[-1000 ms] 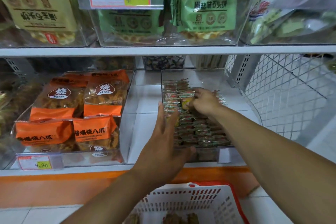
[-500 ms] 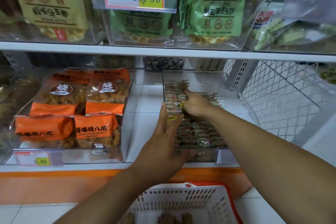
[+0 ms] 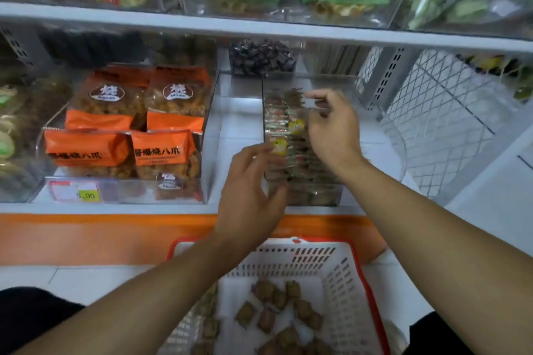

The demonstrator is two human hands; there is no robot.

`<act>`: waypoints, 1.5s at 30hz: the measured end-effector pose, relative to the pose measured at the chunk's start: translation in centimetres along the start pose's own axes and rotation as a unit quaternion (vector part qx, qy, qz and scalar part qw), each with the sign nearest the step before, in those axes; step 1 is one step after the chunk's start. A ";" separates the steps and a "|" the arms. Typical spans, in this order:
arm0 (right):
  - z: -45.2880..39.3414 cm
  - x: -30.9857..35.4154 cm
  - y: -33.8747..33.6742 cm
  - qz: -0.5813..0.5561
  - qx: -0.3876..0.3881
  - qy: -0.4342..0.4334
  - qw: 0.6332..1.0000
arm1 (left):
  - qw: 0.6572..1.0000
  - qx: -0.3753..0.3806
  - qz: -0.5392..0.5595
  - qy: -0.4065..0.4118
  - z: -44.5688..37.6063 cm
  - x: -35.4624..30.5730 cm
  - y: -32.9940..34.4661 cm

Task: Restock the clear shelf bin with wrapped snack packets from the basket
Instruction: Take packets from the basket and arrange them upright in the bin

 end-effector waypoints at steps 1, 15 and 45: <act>1.9 1.7 -1.6 -0.037 -0.064 -0.057 0.996 | 1.000 -0.027 0.007 0.004 0.8 0.0 -0.3; 41.2 -20.4 13.6 0.231 0.650 0.108 0.716 | 0.729 0.510 -0.179 -0.420 29.3 23.4 9.5; 51.9 -24.4 17.7 0.242 0.739 0.088 0.622 | 0.749 0.598 -0.183 -0.218 38.6 24.3 18.7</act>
Point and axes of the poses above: each hand's wrist, its own z-axis away from the middle knuckle, its own y-axis out of the palm, x = y × z, the point moved 9 cm from there along -z, towards the middle knuckle, and after that the axes turned 6 degrees about z, right-handed, at the moved point
